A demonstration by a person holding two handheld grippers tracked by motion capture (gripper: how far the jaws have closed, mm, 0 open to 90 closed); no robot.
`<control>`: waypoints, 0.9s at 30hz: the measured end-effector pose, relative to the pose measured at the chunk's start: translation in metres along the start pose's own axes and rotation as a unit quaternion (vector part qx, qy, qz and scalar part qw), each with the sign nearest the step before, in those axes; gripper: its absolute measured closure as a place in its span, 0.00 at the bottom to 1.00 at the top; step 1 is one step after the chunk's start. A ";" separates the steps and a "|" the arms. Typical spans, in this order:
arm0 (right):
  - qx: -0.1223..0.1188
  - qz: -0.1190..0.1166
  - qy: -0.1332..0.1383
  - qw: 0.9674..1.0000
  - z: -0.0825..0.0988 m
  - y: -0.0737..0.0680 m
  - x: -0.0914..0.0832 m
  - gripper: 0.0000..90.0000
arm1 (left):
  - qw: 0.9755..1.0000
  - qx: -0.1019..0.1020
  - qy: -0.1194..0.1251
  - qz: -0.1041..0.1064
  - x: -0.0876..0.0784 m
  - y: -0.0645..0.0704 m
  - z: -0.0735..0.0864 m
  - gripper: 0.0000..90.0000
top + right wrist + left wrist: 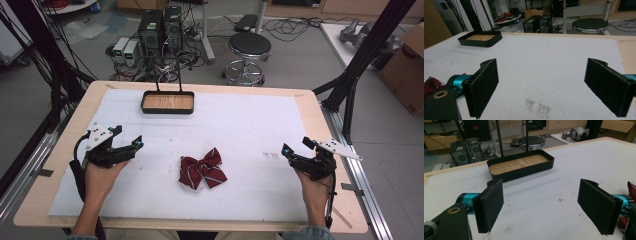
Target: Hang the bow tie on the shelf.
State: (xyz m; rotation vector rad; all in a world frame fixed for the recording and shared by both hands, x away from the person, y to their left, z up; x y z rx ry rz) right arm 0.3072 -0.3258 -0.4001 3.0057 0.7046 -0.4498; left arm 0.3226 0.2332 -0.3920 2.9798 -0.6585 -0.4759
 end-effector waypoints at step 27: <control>-0.002 0.000 0.003 1.000 -0.002 -0.003 -0.001 0.12 | 1.000 0.008 0.010 0.007 -0.003 0.004 -0.003 0.24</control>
Point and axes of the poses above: each handheld gripper's, and its own axes: x roughly forward along the jaws, z roughly out of its underside, y roughly to its right, the point moved 2 cm from there along x, roughly forward along the jaws, and after that the axes turned 8 degrees about -x, right-handed, at the moved point
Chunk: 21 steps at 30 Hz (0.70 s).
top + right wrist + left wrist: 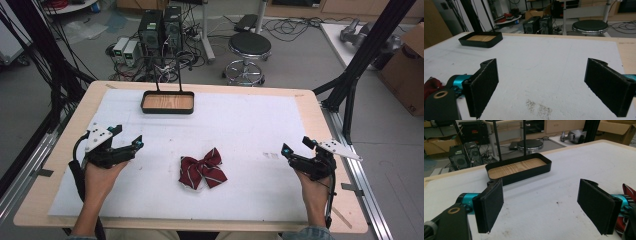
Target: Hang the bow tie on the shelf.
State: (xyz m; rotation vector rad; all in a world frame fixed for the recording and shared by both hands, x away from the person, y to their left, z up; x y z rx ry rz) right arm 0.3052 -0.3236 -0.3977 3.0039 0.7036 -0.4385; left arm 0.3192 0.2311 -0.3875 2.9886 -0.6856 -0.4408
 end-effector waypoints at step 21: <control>-0.001 0.000 0.002 1.000 0.000 0.000 -0.001 0.12 | 0.996 0.010 0.023 0.082 0.028 0.025 0.002 0.25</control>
Point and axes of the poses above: each handheld gripper's, and its own axes: x roughly forward along the jaws, z roughly out of its underside, y roughly to its right, the point moved 2 cm from there along x, roughly forward along the jaws, and after that the axes turned 8 degrees about -x, right-handed, at the moved point
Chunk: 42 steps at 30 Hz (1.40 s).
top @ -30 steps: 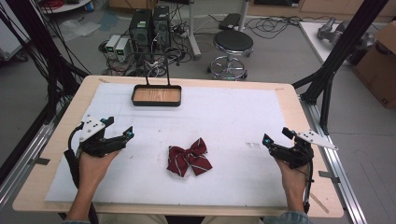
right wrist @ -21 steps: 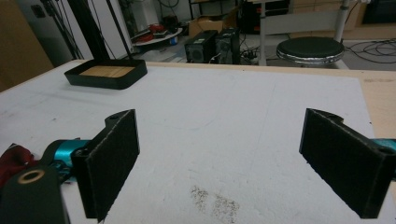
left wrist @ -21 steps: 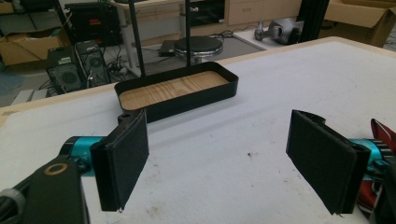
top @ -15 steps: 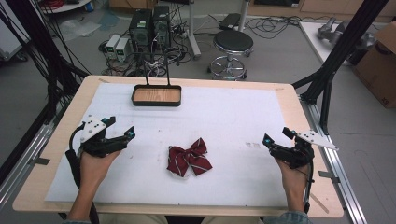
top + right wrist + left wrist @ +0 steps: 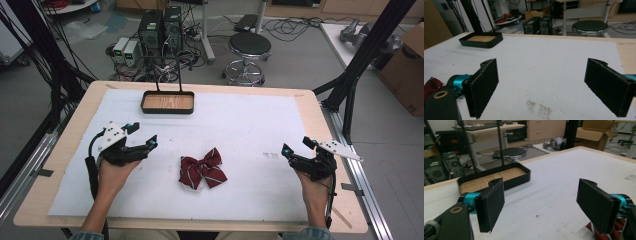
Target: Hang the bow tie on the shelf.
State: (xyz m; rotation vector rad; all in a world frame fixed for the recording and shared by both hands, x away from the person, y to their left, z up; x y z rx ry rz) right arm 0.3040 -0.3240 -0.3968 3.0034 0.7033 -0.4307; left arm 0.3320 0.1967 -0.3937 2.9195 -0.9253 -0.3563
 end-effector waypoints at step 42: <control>0.006 0.002 0.007 1.000 -0.001 0.004 -0.006 0.12 | 0.977 0.039 -0.126 0.167 0.092 0.076 0.048 0.46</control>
Point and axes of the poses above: each handheld gripper's, and its own axes: x roughly forward along the jaws, z roughly out of its underside, y roughly to its right, the point moved 2 cm from there along x, roughly forward along the jaws, and after that the axes turned 8 degrees about -x, right-handed, at the moved point
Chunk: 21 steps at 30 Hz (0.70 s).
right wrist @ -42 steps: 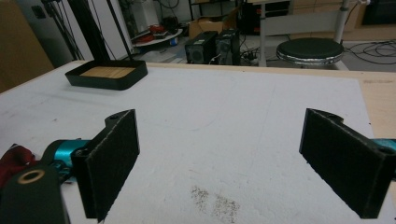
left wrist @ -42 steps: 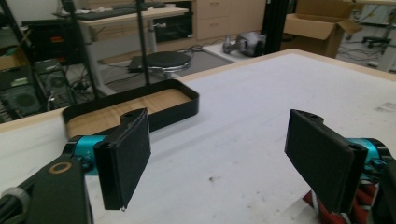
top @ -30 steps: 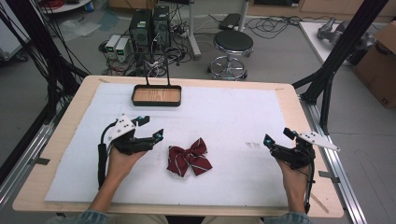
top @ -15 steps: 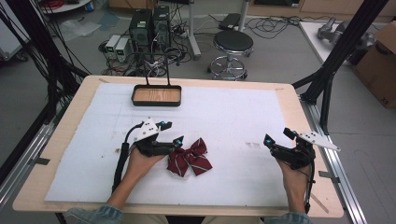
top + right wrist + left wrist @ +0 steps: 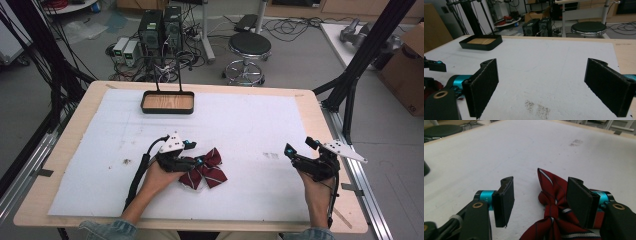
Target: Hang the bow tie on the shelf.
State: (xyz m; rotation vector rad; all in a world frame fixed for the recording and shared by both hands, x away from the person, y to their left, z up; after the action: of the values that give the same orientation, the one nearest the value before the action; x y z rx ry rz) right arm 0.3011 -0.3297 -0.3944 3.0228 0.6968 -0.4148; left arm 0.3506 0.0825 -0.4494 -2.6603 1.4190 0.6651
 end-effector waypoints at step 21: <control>0.002 0.000 0.004 1.000 0.000 0.002 -0.001 0.12 | 0.996 0.033 -0.082 -0.005 0.013 0.007 0.006 0.63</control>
State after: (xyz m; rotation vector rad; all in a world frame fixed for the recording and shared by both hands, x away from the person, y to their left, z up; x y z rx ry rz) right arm 0.3006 -0.3316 -0.3937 3.0308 0.6974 -0.4043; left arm 0.3490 0.0695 -0.4586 -2.4957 1.3590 0.8013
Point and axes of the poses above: each handheld gripper's, and its own axes: x roughly forward along the jaws, z roughly out of its underside, y roughly to its right, the point moved 2 cm from there along x, roughly forward along the jaws, and after that the axes turned 8 degrees about -x, right-handed, at the moved point
